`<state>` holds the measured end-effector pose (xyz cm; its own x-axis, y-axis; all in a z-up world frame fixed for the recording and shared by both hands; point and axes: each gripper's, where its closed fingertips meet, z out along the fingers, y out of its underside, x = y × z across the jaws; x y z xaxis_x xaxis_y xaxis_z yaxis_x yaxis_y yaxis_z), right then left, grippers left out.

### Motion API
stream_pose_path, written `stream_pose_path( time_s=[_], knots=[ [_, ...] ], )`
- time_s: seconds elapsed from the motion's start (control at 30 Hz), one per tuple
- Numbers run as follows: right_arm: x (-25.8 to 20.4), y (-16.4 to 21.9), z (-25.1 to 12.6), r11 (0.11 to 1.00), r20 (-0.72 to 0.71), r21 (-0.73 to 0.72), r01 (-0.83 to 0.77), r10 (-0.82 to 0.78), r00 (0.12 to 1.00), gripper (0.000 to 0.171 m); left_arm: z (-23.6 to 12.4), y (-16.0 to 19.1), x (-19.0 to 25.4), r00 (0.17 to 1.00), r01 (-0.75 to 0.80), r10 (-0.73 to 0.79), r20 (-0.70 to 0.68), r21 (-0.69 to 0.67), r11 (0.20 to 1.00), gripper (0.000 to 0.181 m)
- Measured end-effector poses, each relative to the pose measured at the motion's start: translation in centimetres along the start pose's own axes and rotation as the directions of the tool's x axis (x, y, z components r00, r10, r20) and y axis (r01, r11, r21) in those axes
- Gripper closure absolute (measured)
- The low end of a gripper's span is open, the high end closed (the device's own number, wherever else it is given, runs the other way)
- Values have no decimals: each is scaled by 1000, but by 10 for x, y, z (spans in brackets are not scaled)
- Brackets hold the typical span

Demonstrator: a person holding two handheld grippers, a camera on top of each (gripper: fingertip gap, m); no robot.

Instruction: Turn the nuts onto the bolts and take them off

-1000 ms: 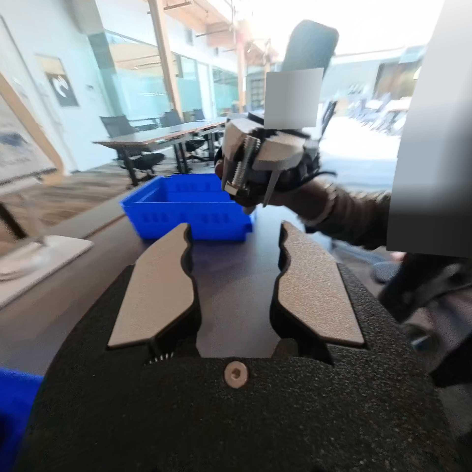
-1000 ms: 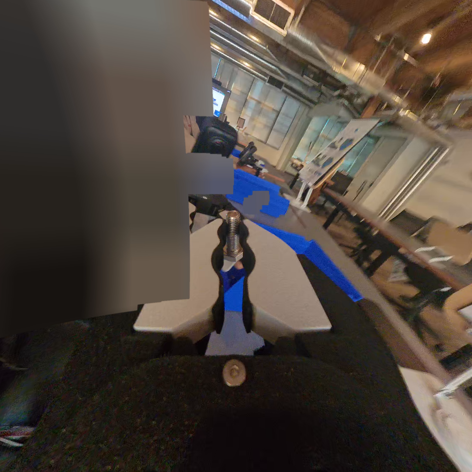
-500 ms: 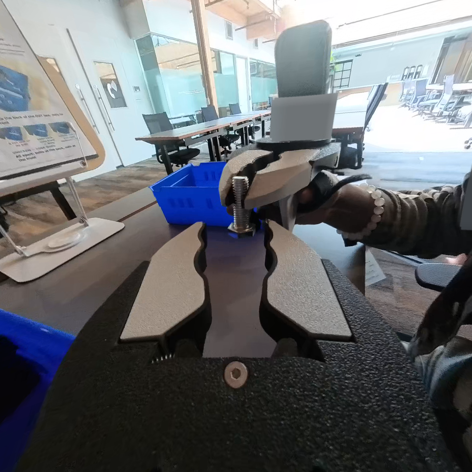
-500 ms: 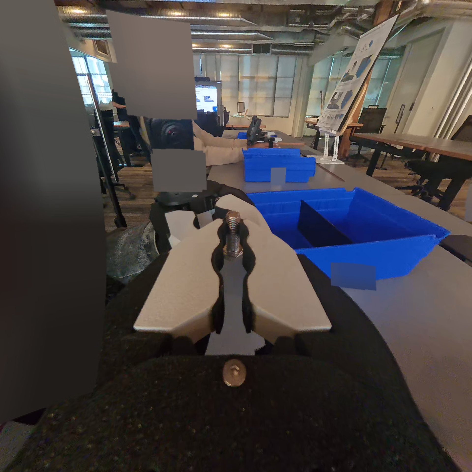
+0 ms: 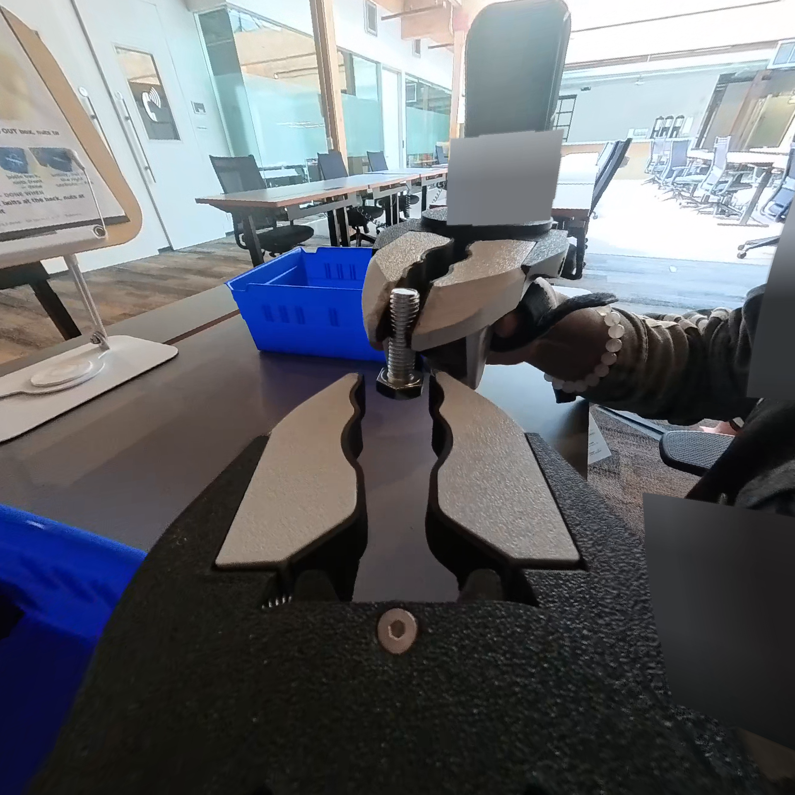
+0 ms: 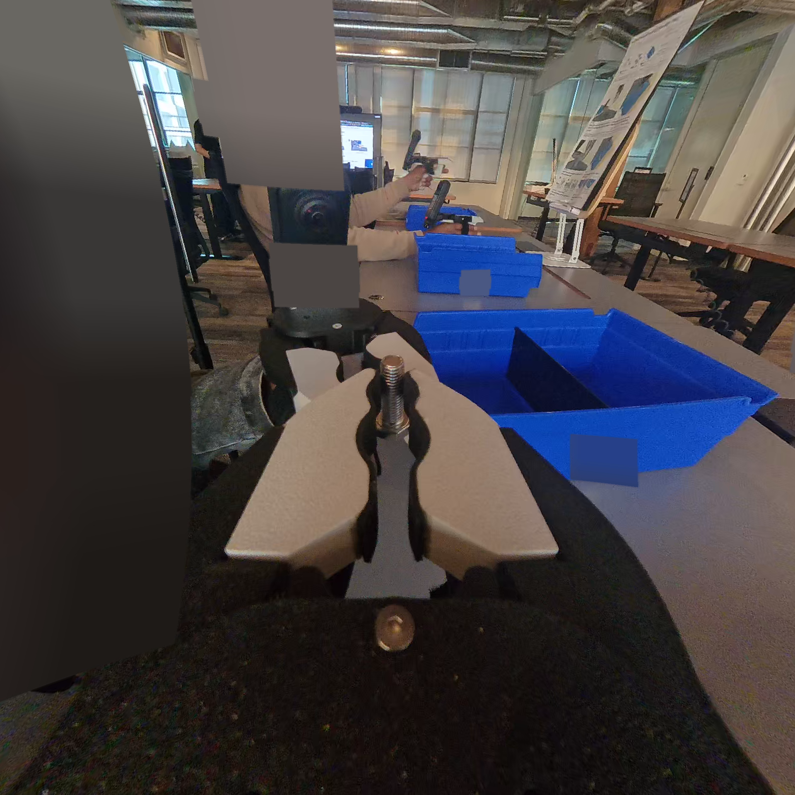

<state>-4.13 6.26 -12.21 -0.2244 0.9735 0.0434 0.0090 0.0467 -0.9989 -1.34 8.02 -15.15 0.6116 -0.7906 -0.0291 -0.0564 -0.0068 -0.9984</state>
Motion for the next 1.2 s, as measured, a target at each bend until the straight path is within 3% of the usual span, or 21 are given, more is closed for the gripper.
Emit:
stream_pose_path(
  time_s=[0.1, 0.5, 0.6, 0.8, 1.03, 1.2],
  knots=[
    [-1, 1, 0, 1000, 8, 0, 0, 0, 1000, 163, 0, 0, 2, 1000, -12, 12, -10, 2, 1000, 162],
    [2, 3, 8, 1000, 48, -17, -3, 4, 999, 157, -10, 6, -4, 999, 23, -22, 33, -27, 999, 163],
    [6, 2, 13, 998, 82, -55, -12, 16, 997, 137, -27, 9, -15, 995, 42, -39, 87, -31, 999, 163],
    [28, -7, 38, 969, 191, -234, 79, -34, 981, 127, -87, 8, -40, 969, 65, -55, 242, -34, 997, 163],
    [68, 13, 108, 798, 427, -533, 282, -34, 904, 122, -167, 19, -71, 881, 89, -49, 470, -63, 994, 163],
    [84, 73, 146, 519, 642, -637, 570, -53, 765, 131, -207, 24, -89, 824, 105, -74, 561, -24, 994, 163]
  ],
)
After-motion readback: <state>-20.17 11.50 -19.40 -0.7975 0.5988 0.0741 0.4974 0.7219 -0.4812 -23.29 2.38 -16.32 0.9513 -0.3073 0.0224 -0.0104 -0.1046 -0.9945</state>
